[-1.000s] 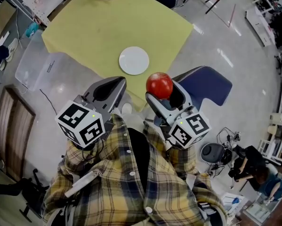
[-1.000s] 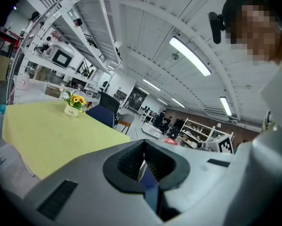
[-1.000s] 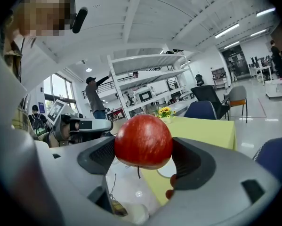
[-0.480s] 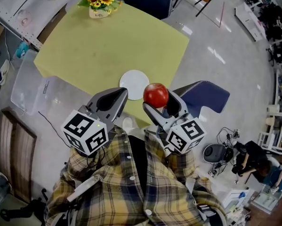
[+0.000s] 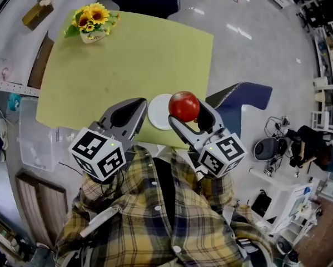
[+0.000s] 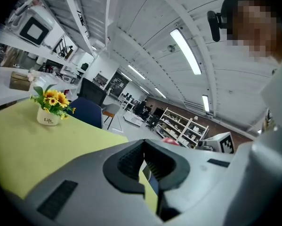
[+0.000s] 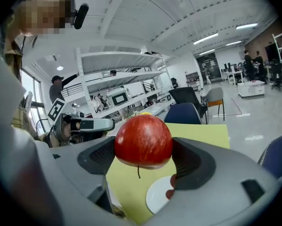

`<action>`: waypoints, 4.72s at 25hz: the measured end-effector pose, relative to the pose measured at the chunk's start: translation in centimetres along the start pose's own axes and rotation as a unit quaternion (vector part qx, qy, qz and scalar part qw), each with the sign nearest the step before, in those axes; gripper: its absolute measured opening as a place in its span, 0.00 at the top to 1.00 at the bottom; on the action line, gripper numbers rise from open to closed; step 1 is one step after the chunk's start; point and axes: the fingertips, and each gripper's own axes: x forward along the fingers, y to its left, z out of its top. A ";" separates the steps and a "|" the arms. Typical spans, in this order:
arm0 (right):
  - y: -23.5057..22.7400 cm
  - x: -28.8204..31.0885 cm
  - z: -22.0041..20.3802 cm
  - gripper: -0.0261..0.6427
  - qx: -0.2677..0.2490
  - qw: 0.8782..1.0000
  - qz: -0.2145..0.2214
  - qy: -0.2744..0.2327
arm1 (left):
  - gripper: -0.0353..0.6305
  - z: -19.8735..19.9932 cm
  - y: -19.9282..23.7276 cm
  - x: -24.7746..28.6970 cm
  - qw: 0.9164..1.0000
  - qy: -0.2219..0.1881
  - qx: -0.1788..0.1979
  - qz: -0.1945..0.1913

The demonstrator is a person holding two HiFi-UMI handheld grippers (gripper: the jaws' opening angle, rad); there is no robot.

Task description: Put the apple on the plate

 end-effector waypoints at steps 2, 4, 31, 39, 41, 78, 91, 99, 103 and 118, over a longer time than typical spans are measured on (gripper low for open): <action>-0.2 1.0 0.2 0.42 0.008 1.000 -0.022 -0.001 | 0.94 0.0 1.2 0.6 1.000 0.019 -0.002 -0.019; -0.5 1.7 0.2 0.42 0.017 0.999 -0.040 -0.004 | 0.94 0.0 2.0 1.1 0.999 0.039 0.000 -0.038; -3.8 1.2 -5.4 0.42 0.084 0.990 -0.099 0.048 | 0.94 -3.1 1.4 2.3 0.993 0.104 -0.023 -0.058; -5.3 2.4 -8.8 0.42 0.090 0.987 -0.093 0.094 | 0.94 -3.0 0.8 1.7 0.994 0.096 -0.012 -0.041; -5.6 2.9 -9.6 0.42 0.096 0.986 -0.091 0.104 | 0.94 -3.1 0.8 1.5 0.994 0.098 -0.011 -0.037; -8.2 7.9 -20.5 0.42 0.146 0.961 -0.091 0.215 | 0.94 -5.6 2.4 0.3 0.993 0.116 -0.021 0.006; -7.5 8.1 -19.9 0.42 0.147 0.964 -0.083 0.205 | 0.94 -5.9 2.2 0.7 0.993 0.120 -0.018 0.005; -8.1 8.0 -19.8 0.41 0.139 0.964 -0.093 0.208 | 0.94 -5.7 2.3 1.0 0.993 0.117 -0.015 0.004; -8.0 7.7 -19.7 0.40 0.132 0.963 -0.100 0.210 | 0.94 -5.6 2.3 1.0 0.993 0.117 -0.016 0.002; -8.1 7.3 -17.1 0.40 0.110 0.971 -0.106 0.186 | 0.94 -4.6 2.6 1.4 0.994 0.106 -0.012 0.001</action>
